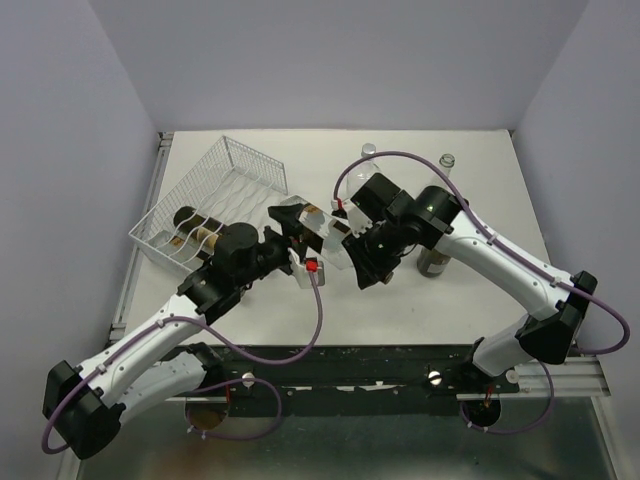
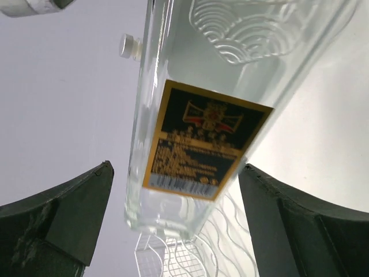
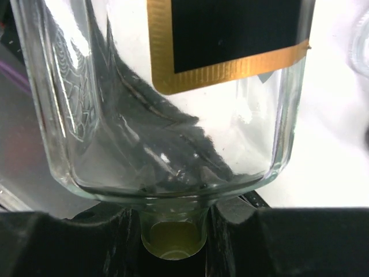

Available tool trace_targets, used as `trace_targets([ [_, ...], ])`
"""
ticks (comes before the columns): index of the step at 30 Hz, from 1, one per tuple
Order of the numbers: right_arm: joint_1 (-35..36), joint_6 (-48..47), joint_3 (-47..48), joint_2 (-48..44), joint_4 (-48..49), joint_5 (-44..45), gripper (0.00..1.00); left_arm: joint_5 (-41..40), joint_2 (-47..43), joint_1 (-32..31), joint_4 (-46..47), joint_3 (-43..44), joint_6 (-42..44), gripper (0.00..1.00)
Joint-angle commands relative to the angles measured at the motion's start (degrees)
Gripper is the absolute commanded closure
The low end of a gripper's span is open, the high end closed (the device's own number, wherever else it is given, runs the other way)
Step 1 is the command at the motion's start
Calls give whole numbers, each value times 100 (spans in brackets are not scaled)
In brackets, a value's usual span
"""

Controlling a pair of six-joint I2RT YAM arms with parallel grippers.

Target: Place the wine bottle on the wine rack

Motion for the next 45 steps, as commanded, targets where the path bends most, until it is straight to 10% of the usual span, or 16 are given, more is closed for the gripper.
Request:
trace_targets([
  [1, 4, 199, 125, -397, 900, 725, 99, 267, -355, -29, 306, -270, -307, 1],
  [27, 303, 541, -728, 753, 2781, 884, 99, -1492, -1340, -29, 130, 1724, -3716, 1],
  [45, 540, 533, -52, 2072, 3186, 963, 100, -1113, -1464, -20, -133, 1689, -3806, 1],
])
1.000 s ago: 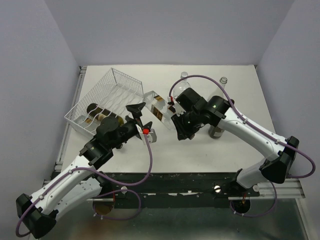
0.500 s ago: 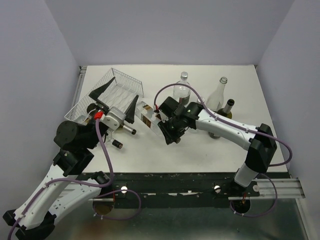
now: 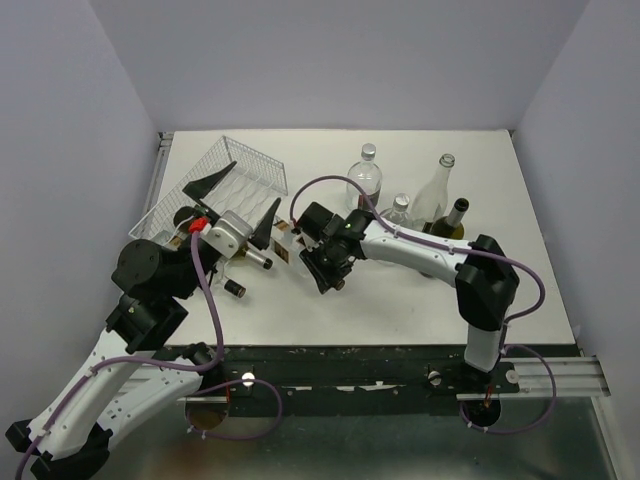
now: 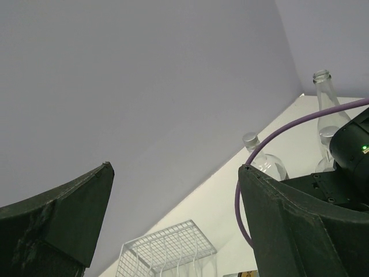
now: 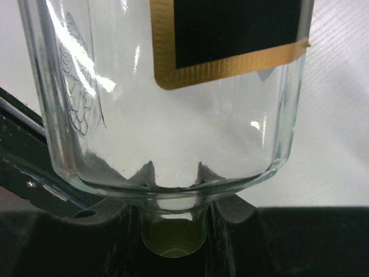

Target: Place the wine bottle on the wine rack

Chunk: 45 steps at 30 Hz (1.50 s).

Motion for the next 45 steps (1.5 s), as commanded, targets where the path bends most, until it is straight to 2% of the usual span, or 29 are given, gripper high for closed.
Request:
trace_targets([
  [1, 66, -66, 654, 99, 843, 196, 99, 69, 9, -16, -288, 11, -26, 1],
  [12, 75, -444, 1358, 793, 870, 469, 99, 254, -96, -25, -623, 178, -18, 1],
  [26, 74, -900, 1358, 1004, 1317, 873, 99, 351, -8, -25, -685, 257, -62, 1],
  [34, 75, -1235, 2254, 1689, 1274, 1189, 100, 430, 185, -16, -939, 626, -9, 1],
  [45, 66, -1665, 3290, 2498, 1546, 1628, 100, 544, 247, -16, -1212, 749, -474, 1],
])
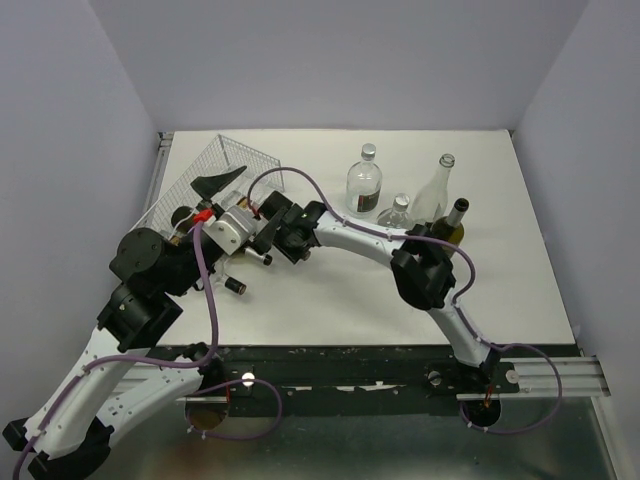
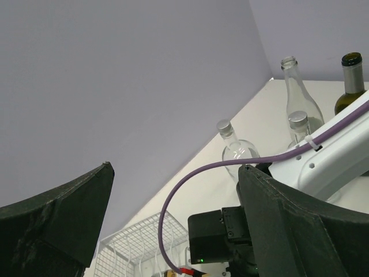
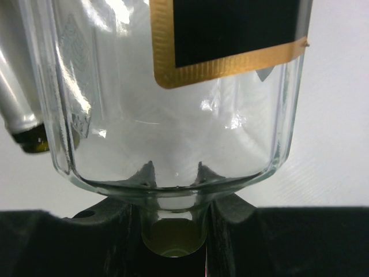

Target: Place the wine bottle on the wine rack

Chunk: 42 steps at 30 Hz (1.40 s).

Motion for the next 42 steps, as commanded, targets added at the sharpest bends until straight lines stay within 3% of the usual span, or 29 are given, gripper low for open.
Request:
trace_targets([
  [1, 48, -291, 928, 212, 935, 435, 100, 164, 28, -25, -303, 196, -295, 1],
  [20, 101, -502, 2792, 1539, 1154, 1042, 100, -47, -806, -16, -945, -269, -823, 1],
  [30, 373, -1134, 2714, 1768, 1795, 1639, 98, -161, -991, -25, -1041, -428, -726, 1],
  [32, 391, -1170, 2662, 1777, 1883, 1727, 95, -187, -1017, -16, -1033, -454, -717, 1],
  [42, 409, -1109, 2591, 1777, 1796, 1737, 58, -284, -1035, -16, -1033, -498, -674, 1],
])
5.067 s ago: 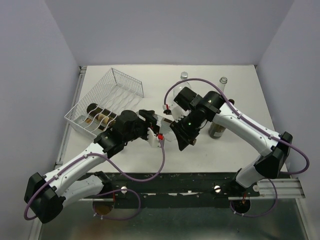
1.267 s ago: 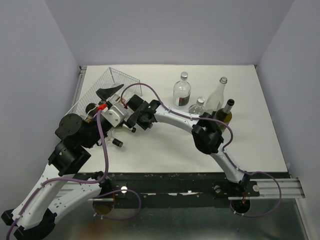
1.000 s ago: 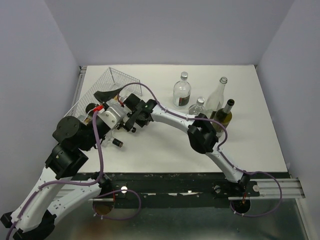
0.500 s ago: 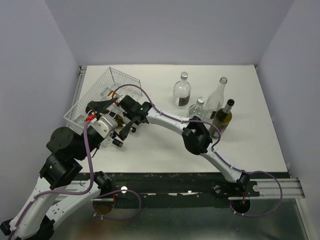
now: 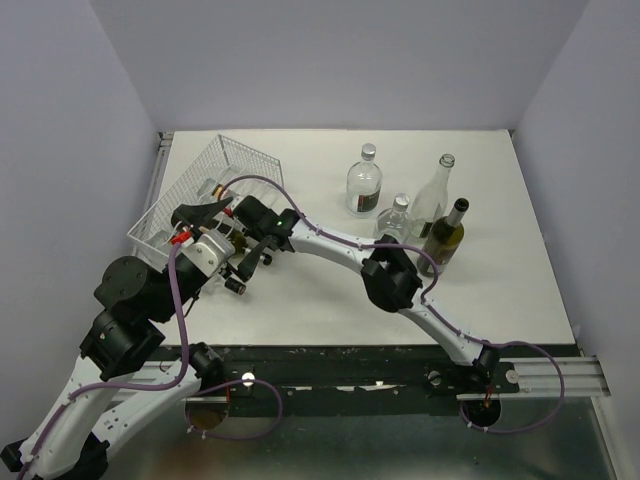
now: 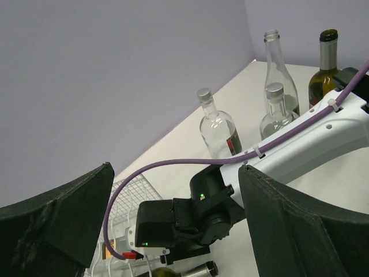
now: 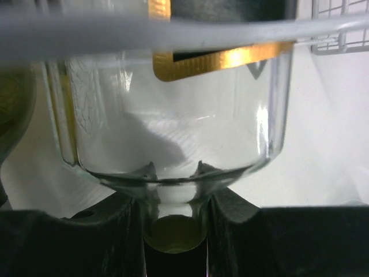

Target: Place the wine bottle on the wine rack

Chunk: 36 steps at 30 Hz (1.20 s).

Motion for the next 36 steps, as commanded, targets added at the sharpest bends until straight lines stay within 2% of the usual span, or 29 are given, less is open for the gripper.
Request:
trace_targets([
  [1, 135, 135, 220, -72, 1225, 119, 55, -173, -28, -16, -69, -37, 22, 1],
  [13, 135, 452, -290, -414, 1094, -57, 39, -173, 34, -25, -34, -10, 57, 1],
  [22, 136, 742, -1397, -1564, 1093, -214, 28, -164, 34, -25, 72, 7, 22, 1],
  [25, 153, 751, -1722, -1951, 1119, -416, 17, -129, 43, -16, 142, -1, -13, 1],
  [28, 179, 821, -1933, -2303, 1076, -584, 13, -94, 43, -16, 239, -1, -49, 1],
  [33, 171, 1119, -1978, -2559, 673, -602, 12, -59, 25, -16, 327, -28, -154, 1],
  [36, 162, 1523, -2013, -2559, 312, -514, 24, -76, 16, -16, 318, -45, -163, 1],
])
